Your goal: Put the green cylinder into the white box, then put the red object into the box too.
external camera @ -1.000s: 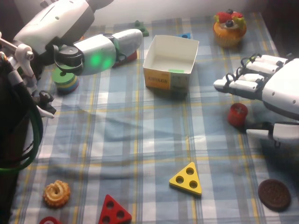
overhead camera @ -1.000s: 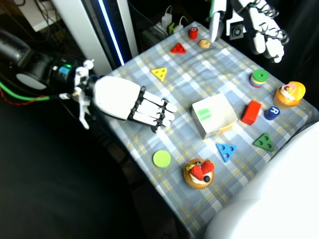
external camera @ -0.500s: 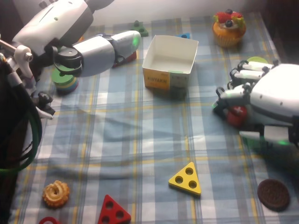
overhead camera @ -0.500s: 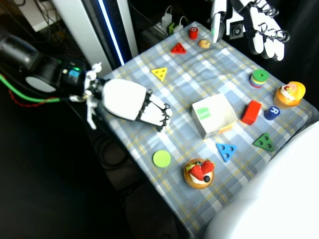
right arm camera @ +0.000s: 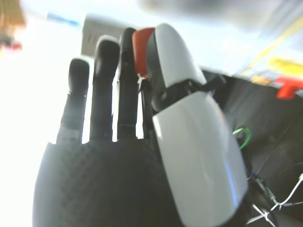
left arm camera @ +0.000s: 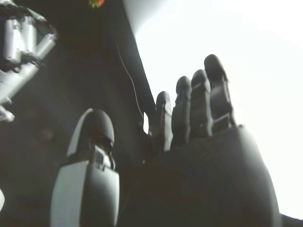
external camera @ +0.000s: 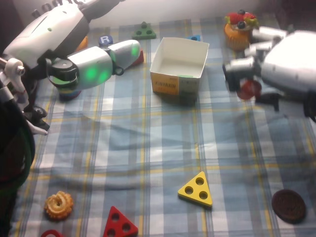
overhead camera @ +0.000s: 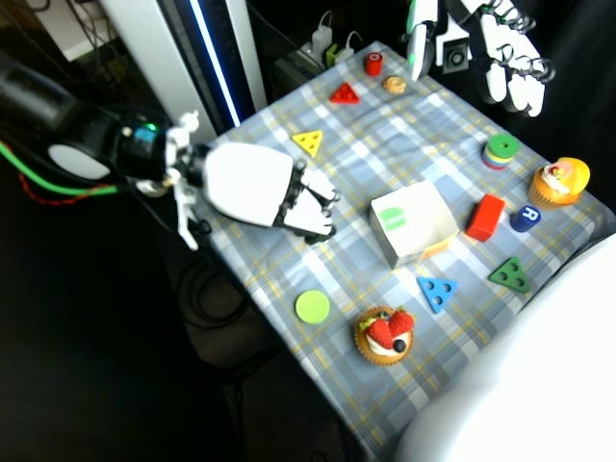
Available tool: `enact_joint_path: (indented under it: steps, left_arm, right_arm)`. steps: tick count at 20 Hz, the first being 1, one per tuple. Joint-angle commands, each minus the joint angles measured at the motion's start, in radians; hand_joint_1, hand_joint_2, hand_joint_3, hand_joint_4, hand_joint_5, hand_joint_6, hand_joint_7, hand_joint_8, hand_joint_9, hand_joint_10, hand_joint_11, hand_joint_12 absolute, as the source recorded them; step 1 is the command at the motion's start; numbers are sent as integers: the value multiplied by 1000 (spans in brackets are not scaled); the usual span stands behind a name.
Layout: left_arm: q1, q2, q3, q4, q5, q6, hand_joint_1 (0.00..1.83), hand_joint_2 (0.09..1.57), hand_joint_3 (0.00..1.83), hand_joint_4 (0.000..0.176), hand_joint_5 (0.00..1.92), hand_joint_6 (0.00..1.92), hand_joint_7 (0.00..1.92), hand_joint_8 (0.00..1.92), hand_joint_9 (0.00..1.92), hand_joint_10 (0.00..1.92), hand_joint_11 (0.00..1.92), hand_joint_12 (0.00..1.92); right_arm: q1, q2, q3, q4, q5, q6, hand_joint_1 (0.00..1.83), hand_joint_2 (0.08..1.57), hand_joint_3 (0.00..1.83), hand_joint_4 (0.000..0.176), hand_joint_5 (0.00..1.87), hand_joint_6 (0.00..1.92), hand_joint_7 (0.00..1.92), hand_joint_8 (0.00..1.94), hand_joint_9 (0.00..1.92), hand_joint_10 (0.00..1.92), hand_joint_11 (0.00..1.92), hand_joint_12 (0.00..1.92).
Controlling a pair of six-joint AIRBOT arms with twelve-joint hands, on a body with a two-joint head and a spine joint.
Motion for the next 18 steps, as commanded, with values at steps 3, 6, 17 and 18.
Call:
enact_joint_path:
  steps: [3, 6, 17, 18]
  left_arm:
    - [42, 13, -22, 4, -160, -5, 442, 1271, 0, 81, 213, 8, 186, 5, 116, 14, 0, 587]
    - [97, 21, -44, -26, -210, -8, 596, 1267, 0, 52, 183, 2, 167, 1, 107, 4, 0, 548]
    - [147, 21, -44, -52, -244, -77, 676, 1255, 0, 43, 226, 1, 189, 0, 137, 6, 0, 712]
    - [147, 21, -44, -52, -245, -77, 663, 1254, 0, 51, 216, 0, 176, 0, 128, 2, 0, 662]
  right_arm:
    - [95, -35, 35, -35, 106, 0, 1148, 1274, 0, 0, 676, 1336, 738, 1571, 358, 1753, 20, 1921]
    - [177, -103, 101, -56, 37, 0, 1107, 1299, 5, 10, 595, 1568, 718, 1455, 349, 1517, 0, 1921]
    - [265, -295, 276, -38, -109, -5, 971, 1172, 0, 11, 113, 708, 226, 661, 35, 1046, 0, 1559]
    - [269, -295, 272, -38, -109, -6, 967, 1137, 0, 28, 93, 442, 194, 328, 6, 762, 0, 1293]
